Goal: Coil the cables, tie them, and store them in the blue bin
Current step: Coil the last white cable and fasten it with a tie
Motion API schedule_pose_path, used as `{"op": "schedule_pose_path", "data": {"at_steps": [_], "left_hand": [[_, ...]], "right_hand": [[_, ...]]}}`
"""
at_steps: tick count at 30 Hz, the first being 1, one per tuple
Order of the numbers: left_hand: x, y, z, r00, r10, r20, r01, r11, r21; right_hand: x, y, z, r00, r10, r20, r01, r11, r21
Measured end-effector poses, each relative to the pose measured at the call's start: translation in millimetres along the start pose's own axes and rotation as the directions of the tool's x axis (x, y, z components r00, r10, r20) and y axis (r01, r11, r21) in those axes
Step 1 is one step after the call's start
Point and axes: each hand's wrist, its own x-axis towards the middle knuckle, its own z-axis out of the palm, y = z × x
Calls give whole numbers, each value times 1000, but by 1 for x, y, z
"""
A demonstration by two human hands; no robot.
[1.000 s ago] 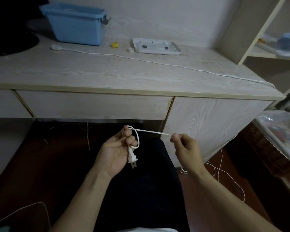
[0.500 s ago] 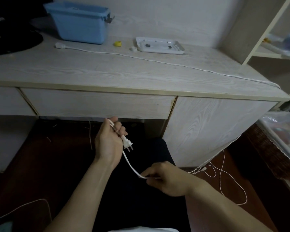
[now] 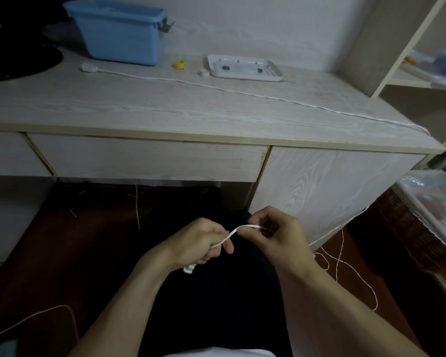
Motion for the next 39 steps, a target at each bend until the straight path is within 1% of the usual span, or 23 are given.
{"op": "schedule_pose_path", "data": {"at_steps": [1,3,6,8,10,11,13,14,17,20,21,22,24,28,30,32,34,36,37,39], "left_hand": [[-2,3,1,999,0,40,2,998,-55],[-6,8,2,996,57,74,-42,981,-188],[-9,9,-1,989,148,31,-122,903,-412],[-10,8,-3,986,161,-39,-154,799,-581],[-8,7,-5,979,139,-146,-201,629,-751],[-7,7,-7,967,129,-219,-254,538,-804],[-4,5,-15,922,106,-373,-385,363,-849],[-4,4,-22,893,93,-439,-446,294,-845],[-7,-1,-42,818,47,-573,-572,162,-804],[-10,-7,-52,784,6,-620,-620,31,-784],[-9,-7,-53,778,-6,-628,-628,29,-778],[-8,-7,-53,771,-19,-637,-635,58,-771],[-4,-4,-50,758,-25,-652,-641,155,-752],[3,-3,-39,733,33,-680,-648,340,-681],[8,-3,-30,715,47,-698,-649,415,-637],[12,-6,-22,708,37,-706,-630,486,-606],[16,-13,-16,677,40,-735,-596,616,-515],[18,-20,-12,641,88,-763,-532,768,-358],[18,-21,-11,654,107,-749,-480,824,-301],[14,-22,-8,732,122,-670,-353,910,-220]], "right_hand": [[1,1,0,1000,-2,-11,2,1000,8],[2,1,0,1000,-18,-8,18,999,26],[2,0,4,1000,-14,15,14,998,55],[2,-1,4,999,-4,32,3,1000,31],[2,2,4,999,8,37,-8,1000,-5],[3,4,3,999,21,43,-20,999,-27],[3,10,0,995,54,78,-48,996,-77],[4,12,-1,992,76,102,-65,992,-106],[7,22,-6,982,122,144,-88,970,-225],[9,28,-7,980,137,146,-92,955,-283],[8,28,-6,977,130,167,-75,950,-303],[8,28,-5,973,114,202,-44,946,-322],[5,27,-2,956,65,285,40,936,-350],[2,22,5,918,-40,395,194,914,-356],[0,18,9,885,-69,461,250,905,-343],[-4,14,11,848,-74,526,276,907,-317],[-8,8,14,825,-104,555,297,916,-269],[-10,2,16,823,-135,552,304,925,-227],[-11,0,16,828,-149,540,304,929,-210],[-10,-3,16,858,-164,487,277,945,-171]]}}
